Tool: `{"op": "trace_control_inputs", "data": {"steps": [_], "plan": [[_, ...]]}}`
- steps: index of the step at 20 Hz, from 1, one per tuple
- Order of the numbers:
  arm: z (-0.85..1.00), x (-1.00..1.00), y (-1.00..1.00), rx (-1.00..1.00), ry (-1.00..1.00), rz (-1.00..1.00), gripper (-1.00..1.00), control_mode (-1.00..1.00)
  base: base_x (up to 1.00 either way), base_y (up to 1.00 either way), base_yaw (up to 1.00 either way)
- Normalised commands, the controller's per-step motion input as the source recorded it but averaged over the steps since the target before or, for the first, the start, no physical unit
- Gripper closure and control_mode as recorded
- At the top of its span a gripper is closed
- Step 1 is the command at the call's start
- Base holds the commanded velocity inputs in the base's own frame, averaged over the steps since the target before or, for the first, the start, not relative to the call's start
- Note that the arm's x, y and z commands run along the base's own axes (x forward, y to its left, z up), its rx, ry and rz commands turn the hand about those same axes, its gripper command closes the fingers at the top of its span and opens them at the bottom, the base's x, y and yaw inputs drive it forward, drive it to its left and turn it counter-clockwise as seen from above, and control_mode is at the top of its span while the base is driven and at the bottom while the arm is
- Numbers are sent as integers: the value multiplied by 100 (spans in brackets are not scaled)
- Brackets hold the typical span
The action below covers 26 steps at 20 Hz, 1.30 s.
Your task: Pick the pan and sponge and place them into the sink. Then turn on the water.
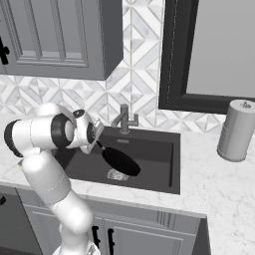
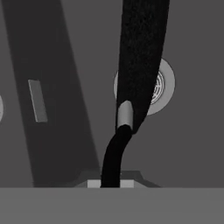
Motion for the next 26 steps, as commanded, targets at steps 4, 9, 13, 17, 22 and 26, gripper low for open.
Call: {"op": "trace_control_inputs", "data": {"steps": [4,9,13,17,22,26], "plan": [[-43,-26,7,0,5,-15,100,-100,0,0,0],[-28,-43,1,0,16,-21,100,-100,0,0,0],[-34,-44,4,0,17,-23,100,-100,0,0,0],[-35,-26,11,0,18,-23,100,-100,0,0,0],[-53,-20,27,0,14,-19,100,-100,0,0,0],[-57,-19,31,0,13,-19,100,-100,0,0,0]]}}
